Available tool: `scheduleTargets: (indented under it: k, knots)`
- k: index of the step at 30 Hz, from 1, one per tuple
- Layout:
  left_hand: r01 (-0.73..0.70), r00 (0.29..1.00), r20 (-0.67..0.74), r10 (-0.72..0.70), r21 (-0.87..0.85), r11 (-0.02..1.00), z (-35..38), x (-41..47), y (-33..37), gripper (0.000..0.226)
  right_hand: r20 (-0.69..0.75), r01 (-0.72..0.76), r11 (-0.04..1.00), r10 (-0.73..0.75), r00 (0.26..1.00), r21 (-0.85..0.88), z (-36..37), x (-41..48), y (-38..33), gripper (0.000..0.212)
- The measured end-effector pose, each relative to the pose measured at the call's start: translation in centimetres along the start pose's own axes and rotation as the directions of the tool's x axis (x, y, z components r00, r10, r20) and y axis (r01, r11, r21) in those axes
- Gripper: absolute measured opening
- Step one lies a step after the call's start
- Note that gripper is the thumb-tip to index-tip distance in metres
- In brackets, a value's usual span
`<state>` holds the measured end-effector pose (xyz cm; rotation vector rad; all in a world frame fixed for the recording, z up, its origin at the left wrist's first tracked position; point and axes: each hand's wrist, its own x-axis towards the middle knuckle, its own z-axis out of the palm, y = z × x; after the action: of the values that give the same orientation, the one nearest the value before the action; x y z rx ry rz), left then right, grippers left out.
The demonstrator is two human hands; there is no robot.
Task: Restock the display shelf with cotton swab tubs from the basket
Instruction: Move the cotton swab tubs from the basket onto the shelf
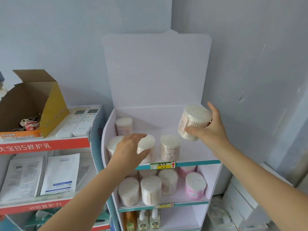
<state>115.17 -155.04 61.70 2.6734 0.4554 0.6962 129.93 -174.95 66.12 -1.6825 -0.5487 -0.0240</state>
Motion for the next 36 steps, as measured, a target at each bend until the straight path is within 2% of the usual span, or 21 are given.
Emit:
scheduleTargets:
  k: [3, 8, 13, 21, 26, 29, 32, 36]
  knots:
    - [-0.066, 0.997, 0.048, 0.057, 0.206, 0.976, 0.1, 0.9, -1.2, 0.058, 0.028, 0.009, 1.000, -0.009, 1.000, -0.025, 2.5, 1.3, -0.2, 0.106]
    - [-0.072, 0.988, 0.153, 0.018, 0.353, 0.933, 0.6, 3.0, -2.5, 0.078, 0.079, -0.036, 0.999, 0.036, 0.996, 0.005, 6.2, 3.1, -0.4, 0.103]
    - [-0.148, 0.954, 0.300, 0.011, 0.437, 0.887, 0.9, 4.8, -3.0, 0.084, 0.099, -0.064, 0.998, 0.065, 0.993, -0.016, 8.1, 4.4, 0.2, 0.102]
    - [-0.135, 0.946, 0.324, -0.019, 0.446, 0.885, 0.7, 5.6, -4.7, 0.082, 0.166, -0.079, 0.993, 0.093, 0.982, -0.090, 9.6, 7.3, 1.7, 0.104]
    - [-0.120, 0.930, 0.362, -0.054, 0.440, 0.890, -0.1, 5.4, -4.4, 0.081, 0.412, -0.037, 0.980, 0.117, 0.904, -0.198, 10.9, 9.6, 2.6, 0.104]
    - [-0.088, 0.918, 0.384, -0.097, 0.438, 0.895, -0.7, 5.4, -4.2, 0.086, 0.528, 0.011, 0.967, 0.129, 0.839, -0.254, 11.3, 11.2, 3.4, 0.094]
    - [-0.049, 0.929, 0.351, -0.117, 0.429, 0.902, -1.1, 5.1, -4.5, 0.084, 0.592, 0.017, 0.959, 0.162, 0.789, -0.284, 11.5, 12.5, 4.0, 0.086]
    - [-0.001, 0.955, 0.272, -0.120, 0.407, 0.913, -1.6, 4.5, -4.6, 0.074, 0.625, 0.015, 0.933, 0.230, 0.746, -0.361, 12.3, 13.2, 5.3, 0.087]
